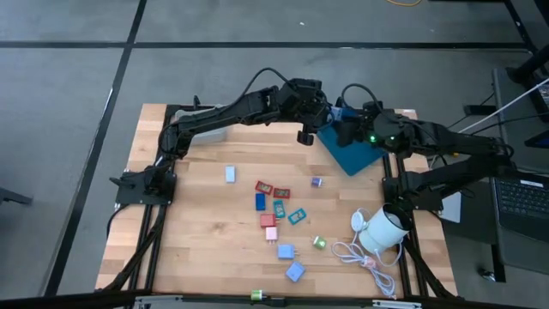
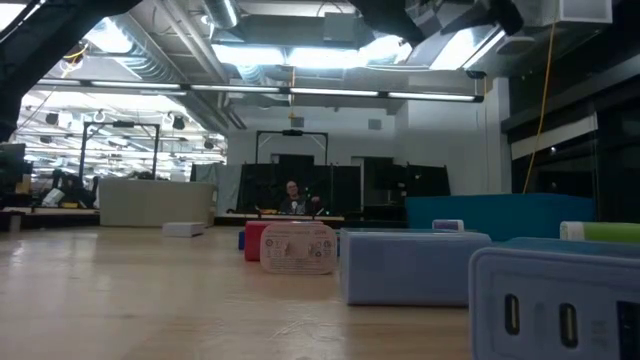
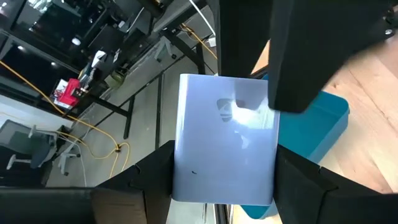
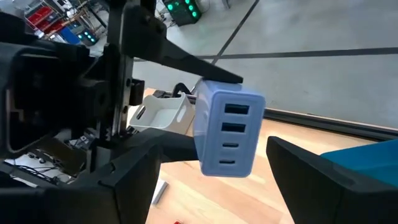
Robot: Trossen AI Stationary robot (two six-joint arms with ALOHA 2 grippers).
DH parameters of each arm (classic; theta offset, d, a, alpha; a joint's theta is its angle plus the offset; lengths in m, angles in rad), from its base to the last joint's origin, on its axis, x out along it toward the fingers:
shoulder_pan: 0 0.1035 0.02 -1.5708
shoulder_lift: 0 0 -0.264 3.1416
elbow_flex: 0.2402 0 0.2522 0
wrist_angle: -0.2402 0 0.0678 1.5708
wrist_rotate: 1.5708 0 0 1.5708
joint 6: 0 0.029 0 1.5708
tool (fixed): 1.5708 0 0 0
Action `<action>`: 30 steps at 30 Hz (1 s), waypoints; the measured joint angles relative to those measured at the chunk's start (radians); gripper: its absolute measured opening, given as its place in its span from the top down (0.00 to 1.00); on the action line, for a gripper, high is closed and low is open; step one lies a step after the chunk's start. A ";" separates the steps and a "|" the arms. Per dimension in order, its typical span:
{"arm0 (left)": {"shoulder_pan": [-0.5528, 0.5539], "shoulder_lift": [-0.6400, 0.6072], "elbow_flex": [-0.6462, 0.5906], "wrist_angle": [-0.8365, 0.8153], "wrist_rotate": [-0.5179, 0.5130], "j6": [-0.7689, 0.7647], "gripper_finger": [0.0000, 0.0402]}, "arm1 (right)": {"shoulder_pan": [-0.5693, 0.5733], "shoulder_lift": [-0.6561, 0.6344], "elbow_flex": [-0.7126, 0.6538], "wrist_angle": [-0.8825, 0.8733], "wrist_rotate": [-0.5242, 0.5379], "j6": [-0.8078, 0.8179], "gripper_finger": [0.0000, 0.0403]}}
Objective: Pick & Place Office items
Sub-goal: Put the left sky blue charger adapter into the blue bin
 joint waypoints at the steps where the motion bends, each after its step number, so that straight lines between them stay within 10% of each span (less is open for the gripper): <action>1: -0.002 0.000 0.000 0.000 -0.003 0.000 0.47 | 0.000 0.004 0.000 0.004 0.000 0.000 0.27; 9: -0.027 0.000 0.000 0.000 -0.006 0.000 0.47 | 0.000 0.005 0.000 0.030 0.019 0.000 0.32; 18: -0.029 -0.004 0.000 0.006 -0.033 0.024 0.47 | -0.004 0.003 0.000 0.042 -0.005 0.008 0.70; 30: -0.023 -0.005 0.000 0.019 -0.064 0.054 0.47 | -0.034 -0.002 0.000 0.044 -0.044 -0.012 0.71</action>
